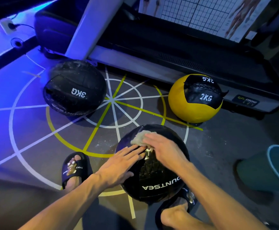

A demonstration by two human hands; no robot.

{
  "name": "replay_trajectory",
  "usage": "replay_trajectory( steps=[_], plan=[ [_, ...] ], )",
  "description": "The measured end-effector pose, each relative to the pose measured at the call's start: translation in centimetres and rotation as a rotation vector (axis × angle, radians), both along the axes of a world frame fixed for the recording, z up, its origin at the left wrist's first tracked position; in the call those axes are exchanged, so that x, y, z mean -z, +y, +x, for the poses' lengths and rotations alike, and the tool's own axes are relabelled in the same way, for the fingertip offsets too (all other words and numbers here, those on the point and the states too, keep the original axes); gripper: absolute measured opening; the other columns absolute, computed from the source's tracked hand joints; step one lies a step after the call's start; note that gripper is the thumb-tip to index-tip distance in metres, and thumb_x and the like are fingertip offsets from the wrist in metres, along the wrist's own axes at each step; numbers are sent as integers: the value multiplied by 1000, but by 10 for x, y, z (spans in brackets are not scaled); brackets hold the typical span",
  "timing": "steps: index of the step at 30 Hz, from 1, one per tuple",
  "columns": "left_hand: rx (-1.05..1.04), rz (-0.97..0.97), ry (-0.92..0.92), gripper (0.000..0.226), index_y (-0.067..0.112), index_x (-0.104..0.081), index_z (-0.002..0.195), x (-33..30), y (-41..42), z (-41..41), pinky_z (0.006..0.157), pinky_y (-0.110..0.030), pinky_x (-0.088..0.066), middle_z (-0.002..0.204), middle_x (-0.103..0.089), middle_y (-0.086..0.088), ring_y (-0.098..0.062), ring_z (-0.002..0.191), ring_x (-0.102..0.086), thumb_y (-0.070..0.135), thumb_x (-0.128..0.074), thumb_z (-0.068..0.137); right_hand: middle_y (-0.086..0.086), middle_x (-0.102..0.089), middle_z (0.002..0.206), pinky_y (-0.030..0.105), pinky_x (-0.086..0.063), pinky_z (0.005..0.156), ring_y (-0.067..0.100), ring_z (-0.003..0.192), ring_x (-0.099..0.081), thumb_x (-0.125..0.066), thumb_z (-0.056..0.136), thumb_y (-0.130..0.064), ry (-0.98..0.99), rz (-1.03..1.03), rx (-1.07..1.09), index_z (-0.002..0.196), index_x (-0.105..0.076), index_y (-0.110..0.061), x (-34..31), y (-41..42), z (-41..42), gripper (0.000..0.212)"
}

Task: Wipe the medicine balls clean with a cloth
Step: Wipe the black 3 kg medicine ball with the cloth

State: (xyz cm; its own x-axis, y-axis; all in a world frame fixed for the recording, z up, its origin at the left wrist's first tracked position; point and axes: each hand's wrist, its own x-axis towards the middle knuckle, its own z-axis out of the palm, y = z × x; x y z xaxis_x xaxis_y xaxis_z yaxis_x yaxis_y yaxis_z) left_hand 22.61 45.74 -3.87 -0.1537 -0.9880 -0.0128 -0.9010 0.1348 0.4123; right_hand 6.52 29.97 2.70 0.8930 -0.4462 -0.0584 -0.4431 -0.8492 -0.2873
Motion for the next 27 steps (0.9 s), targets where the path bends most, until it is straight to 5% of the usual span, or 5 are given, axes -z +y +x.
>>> replay_trajectory(
  steps=[4,10,16,21,27],
  plan=[
    [23,-2,2,88,25,-21,162,-4,-1,-8,129,-39,-8,170,10,20,-8,157,14,29,-72,91,-9,-61,141,42,-49,107,18,123,-62,-46,95,4,-78,37,432,127,-68,-31,1,-45,-23,52],
    [35,11,-43,87,24,-18,162,-3,-2,-14,130,-42,-6,172,1,8,-16,158,7,31,-70,91,-2,-60,141,34,-38,114,16,132,-51,-46,94,5,-17,194,-37,133,-66,-18,-1,9,17,49],
    [47,-57,-77,86,23,-24,160,5,3,-17,129,-41,-13,170,14,17,-13,158,10,29,-73,89,-9,-70,125,38,-55,92,23,110,-68,-48,88,6,34,-17,347,119,-70,-38,-2,-47,11,58],
    [44,-85,-120,87,22,-24,158,8,8,-12,128,-40,-15,170,10,10,-16,158,9,33,-74,89,-6,-49,152,29,-18,124,16,143,-42,-49,94,8,146,-37,-154,141,-59,-23,-9,-15,27,57],
    [148,-6,-153,80,22,-21,162,-4,-12,-12,129,-40,-4,169,19,13,-15,157,16,28,-66,96,3,-64,137,32,-42,109,26,127,-60,-54,97,1,-11,55,366,128,-70,-20,-3,-53,-29,41]
  ],
)
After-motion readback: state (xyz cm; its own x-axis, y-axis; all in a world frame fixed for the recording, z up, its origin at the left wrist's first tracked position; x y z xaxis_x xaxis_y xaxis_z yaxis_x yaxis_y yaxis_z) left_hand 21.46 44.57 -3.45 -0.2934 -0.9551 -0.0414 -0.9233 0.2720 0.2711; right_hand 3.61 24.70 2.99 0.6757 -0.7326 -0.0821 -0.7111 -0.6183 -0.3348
